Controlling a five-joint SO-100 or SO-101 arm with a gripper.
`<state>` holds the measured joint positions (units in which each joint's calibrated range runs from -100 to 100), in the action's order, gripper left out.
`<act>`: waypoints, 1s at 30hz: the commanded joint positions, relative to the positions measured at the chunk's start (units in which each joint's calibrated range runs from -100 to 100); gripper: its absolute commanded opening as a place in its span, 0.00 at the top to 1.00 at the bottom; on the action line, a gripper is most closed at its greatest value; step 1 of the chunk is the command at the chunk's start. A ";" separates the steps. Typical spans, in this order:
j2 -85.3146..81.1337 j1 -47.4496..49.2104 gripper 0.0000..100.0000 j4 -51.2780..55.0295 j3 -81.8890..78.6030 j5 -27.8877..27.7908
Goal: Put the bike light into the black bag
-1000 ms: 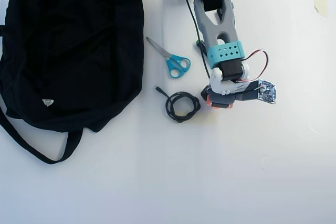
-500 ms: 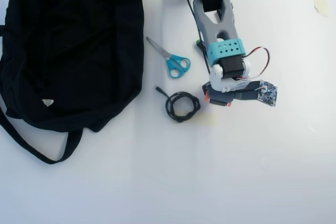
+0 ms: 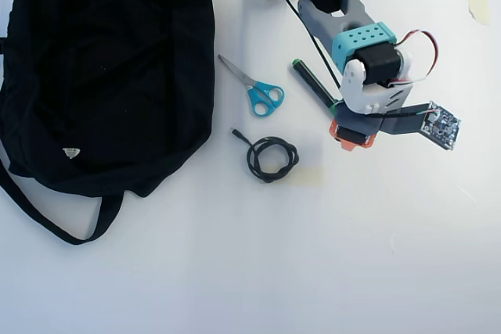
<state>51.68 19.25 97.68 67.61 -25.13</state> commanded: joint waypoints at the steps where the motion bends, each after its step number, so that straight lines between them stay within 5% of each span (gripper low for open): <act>1: -2.30 0.35 0.98 1.28 11.28 1.06; 9: -2.39 -0.63 0.98 1.54 19.63 1.32; 16: -5.96 -2.50 0.98 1.97 21.88 7.67; 30: -24.54 -6.61 0.98 1.97 -3.37 7.67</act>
<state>35.74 14.03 98.45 68.08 -17.66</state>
